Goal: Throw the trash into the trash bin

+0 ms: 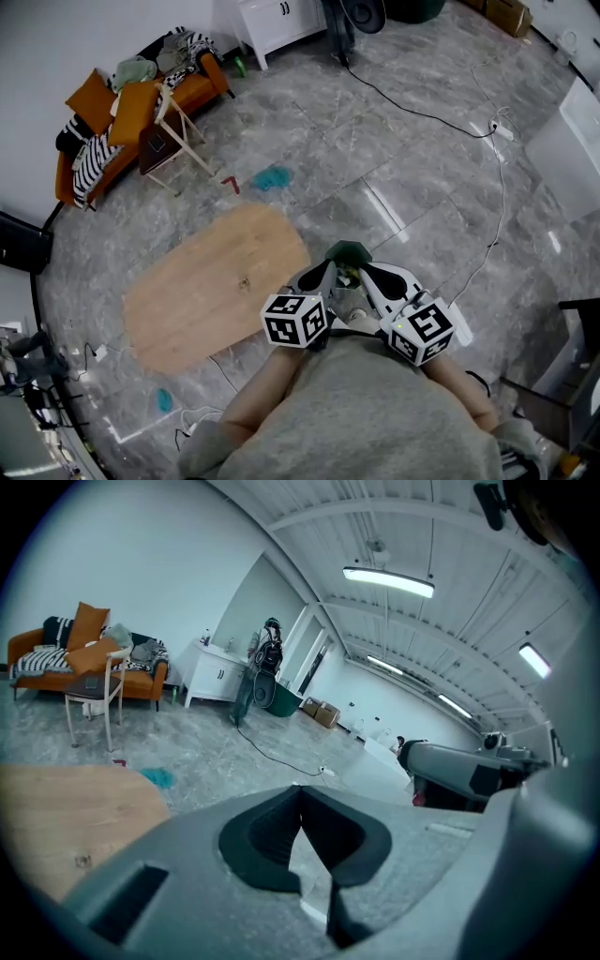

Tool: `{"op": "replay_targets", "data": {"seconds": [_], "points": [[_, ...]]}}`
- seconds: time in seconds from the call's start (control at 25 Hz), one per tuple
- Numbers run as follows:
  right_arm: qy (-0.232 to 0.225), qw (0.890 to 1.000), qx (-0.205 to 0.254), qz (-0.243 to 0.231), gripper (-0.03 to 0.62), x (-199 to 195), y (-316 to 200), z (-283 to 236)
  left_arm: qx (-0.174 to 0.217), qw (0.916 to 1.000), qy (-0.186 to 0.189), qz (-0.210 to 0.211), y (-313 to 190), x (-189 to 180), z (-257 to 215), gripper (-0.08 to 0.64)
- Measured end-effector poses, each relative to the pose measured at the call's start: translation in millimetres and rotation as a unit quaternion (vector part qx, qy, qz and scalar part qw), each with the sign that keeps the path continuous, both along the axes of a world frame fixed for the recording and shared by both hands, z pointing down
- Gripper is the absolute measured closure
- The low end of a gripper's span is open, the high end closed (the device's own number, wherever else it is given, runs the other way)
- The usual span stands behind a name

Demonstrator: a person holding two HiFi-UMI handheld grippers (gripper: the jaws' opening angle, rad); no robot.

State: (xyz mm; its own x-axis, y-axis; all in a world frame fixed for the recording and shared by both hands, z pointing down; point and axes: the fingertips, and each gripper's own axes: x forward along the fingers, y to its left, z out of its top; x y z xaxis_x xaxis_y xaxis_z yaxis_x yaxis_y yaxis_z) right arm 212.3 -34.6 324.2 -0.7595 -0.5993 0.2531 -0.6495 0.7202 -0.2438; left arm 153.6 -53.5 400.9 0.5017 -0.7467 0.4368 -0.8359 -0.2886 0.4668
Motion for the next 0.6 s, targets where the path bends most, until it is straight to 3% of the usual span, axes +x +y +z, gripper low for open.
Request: {"op": "replay_targets", "data": {"seconds": [0.32,0.6], "points": [[0.006,1.000,0.003,-0.026,0.583,-26,6,-2,-0.004,0.9994,-0.003,-0.033,8,-34,3,0.549],[0.011,0.998,0.004,-0.056,0.583,-76,11,0,-0.019,0.9980,-0.011,-0.059,18,-88,14,0.549]]}}
